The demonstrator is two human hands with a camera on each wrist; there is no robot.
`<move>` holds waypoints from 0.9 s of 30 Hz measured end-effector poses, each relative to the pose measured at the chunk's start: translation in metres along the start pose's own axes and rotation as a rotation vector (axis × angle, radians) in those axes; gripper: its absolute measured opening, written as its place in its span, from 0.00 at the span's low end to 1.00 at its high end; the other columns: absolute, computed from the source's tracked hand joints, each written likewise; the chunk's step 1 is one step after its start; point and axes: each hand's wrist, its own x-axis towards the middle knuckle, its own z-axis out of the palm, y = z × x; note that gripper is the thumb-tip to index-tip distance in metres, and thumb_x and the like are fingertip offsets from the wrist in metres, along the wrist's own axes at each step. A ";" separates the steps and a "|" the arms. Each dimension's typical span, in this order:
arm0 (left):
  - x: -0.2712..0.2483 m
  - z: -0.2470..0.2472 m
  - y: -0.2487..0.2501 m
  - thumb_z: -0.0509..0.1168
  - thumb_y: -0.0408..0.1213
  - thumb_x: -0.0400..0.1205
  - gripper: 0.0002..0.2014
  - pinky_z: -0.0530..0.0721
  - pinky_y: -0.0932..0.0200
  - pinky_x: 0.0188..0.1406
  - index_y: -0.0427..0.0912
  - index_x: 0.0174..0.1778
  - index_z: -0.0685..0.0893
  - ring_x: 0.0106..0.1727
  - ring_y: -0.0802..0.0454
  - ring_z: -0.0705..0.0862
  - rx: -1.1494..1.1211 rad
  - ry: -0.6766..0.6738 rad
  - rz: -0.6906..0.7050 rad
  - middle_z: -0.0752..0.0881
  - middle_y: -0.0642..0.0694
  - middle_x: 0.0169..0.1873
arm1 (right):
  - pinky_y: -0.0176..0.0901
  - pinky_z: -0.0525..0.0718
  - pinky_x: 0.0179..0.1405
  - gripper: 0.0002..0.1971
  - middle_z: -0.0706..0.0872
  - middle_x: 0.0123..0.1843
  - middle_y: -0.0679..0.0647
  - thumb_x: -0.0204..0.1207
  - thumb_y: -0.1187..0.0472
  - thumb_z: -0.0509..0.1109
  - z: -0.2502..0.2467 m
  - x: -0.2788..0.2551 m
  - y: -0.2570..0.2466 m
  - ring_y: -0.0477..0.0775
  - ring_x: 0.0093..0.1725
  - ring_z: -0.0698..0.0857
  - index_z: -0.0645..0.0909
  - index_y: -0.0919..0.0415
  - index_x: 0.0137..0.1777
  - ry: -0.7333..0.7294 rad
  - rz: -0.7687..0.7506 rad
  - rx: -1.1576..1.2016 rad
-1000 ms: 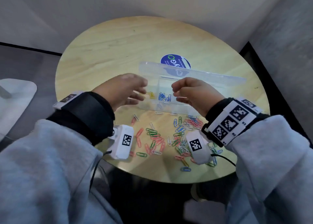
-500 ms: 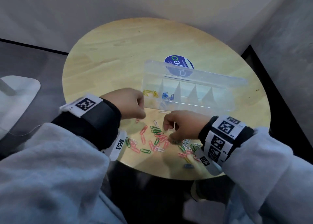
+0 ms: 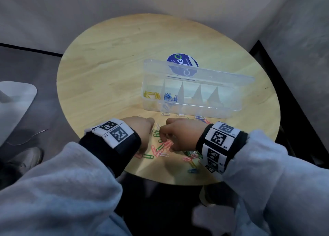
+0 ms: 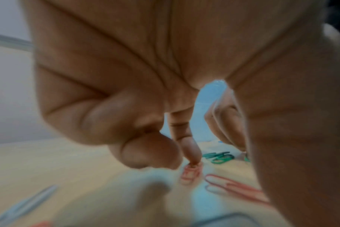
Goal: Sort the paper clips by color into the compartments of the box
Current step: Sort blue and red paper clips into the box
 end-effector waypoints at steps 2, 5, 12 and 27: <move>0.002 0.001 0.000 0.73 0.36 0.71 0.23 0.70 0.57 0.28 0.44 0.58 0.70 0.42 0.47 0.77 -0.004 0.013 -0.001 0.78 0.46 0.43 | 0.40 0.73 0.44 0.13 0.72 0.49 0.46 0.72 0.58 0.73 0.001 -0.001 0.003 0.51 0.48 0.75 0.78 0.52 0.55 0.020 -0.004 0.017; 0.005 -0.001 -0.002 0.74 0.39 0.71 0.25 0.72 0.58 0.30 0.44 0.58 0.69 0.43 0.47 0.76 -0.029 0.028 -0.013 0.77 0.47 0.43 | 0.38 0.71 0.42 0.14 0.73 0.49 0.46 0.72 0.57 0.73 0.003 -0.002 0.006 0.50 0.47 0.75 0.77 0.52 0.56 0.035 -0.005 0.051; 0.011 0.005 -0.002 0.72 0.37 0.73 0.09 0.69 0.61 0.31 0.47 0.42 0.78 0.43 0.49 0.77 -0.090 0.032 0.046 0.81 0.49 0.41 | 0.39 0.74 0.43 0.10 0.74 0.48 0.45 0.73 0.57 0.72 0.004 0.001 0.008 0.49 0.47 0.75 0.81 0.53 0.53 0.027 -0.023 0.046; 0.008 0.002 -0.004 0.69 0.33 0.73 0.03 0.72 0.64 0.28 0.44 0.40 0.84 0.38 0.49 0.80 -0.121 0.027 0.086 0.84 0.50 0.35 | 0.35 0.78 0.31 0.06 0.81 0.27 0.42 0.69 0.66 0.72 -0.001 0.003 0.019 0.41 0.28 0.78 0.81 0.54 0.37 0.096 0.174 0.334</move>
